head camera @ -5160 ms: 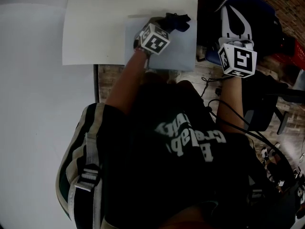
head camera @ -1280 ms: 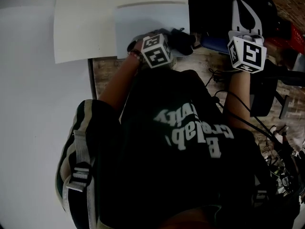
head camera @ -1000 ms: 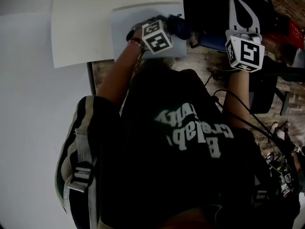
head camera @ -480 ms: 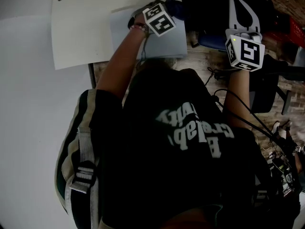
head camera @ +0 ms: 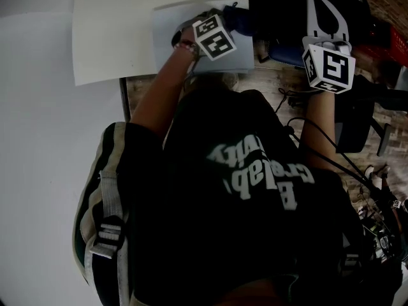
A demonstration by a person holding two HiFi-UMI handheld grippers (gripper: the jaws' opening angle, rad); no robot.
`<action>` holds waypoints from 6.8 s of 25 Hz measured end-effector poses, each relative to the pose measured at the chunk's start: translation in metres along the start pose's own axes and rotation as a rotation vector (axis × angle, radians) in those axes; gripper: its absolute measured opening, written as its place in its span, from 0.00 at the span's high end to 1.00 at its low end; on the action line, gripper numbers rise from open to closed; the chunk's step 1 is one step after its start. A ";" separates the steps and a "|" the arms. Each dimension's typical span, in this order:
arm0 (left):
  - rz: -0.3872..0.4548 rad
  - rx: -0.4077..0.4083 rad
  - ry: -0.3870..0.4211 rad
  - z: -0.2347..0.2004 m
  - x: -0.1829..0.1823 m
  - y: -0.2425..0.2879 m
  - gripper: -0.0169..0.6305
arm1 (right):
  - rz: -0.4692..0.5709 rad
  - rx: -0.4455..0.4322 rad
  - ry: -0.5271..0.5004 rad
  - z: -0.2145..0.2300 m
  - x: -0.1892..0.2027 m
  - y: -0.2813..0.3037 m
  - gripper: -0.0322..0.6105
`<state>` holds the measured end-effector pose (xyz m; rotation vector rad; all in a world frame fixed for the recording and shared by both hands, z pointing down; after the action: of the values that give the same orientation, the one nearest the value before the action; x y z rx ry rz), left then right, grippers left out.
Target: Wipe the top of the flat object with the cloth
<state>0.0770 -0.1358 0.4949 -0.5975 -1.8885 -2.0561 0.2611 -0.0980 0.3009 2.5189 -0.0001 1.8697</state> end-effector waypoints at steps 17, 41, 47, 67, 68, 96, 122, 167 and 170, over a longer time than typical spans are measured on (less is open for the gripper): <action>0.005 0.113 -0.037 0.101 0.040 -0.021 0.86 | 0.032 -0.061 0.001 -0.019 -0.010 0.008 0.96; -0.031 -0.170 -0.103 -0.040 0.025 -0.008 0.86 | 0.013 -0.091 -0.003 -0.033 -0.005 0.015 0.96; -0.046 -0.221 -0.085 -0.045 0.024 -0.004 0.86 | 0.013 -0.079 0.001 -0.032 -0.006 0.015 0.96; -0.032 0.021 -0.054 0.079 0.055 -0.032 0.86 | 0.036 -0.120 -0.005 -0.050 -0.012 0.020 0.96; -0.034 0.027 -0.046 0.086 0.057 -0.034 0.86 | 0.036 -0.123 -0.011 -0.052 -0.012 0.021 0.96; -0.100 -0.147 -0.146 -0.019 0.069 -0.027 0.86 | 0.049 -0.184 -0.094 -0.074 -0.019 0.035 0.96; -0.161 -0.123 -0.088 -0.009 0.073 -0.038 0.86 | 0.040 -0.178 -0.078 -0.072 -0.018 0.033 0.96; -0.261 -0.247 -0.184 -0.078 0.104 -0.039 0.86 | 0.036 -0.229 -0.106 -0.086 -0.015 0.031 0.96; -0.251 -0.257 -0.200 -0.073 0.105 -0.041 0.86 | 0.042 -0.238 -0.105 -0.088 -0.017 0.033 0.96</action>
<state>-0.0419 -0.1974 0.5058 -0.6783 -1.9031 -2.5105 0.1719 -0.1304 0.3106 2.4656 -0.2612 1.6365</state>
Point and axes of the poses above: the fingertips, and each gripper's own axes: y forward along the fingers, z to its right, x out of its underside, the point moved 6 cm from there along -y, backward along the fingers, and after that the axes turned 9 degrees about x, right-handed, at the moved point
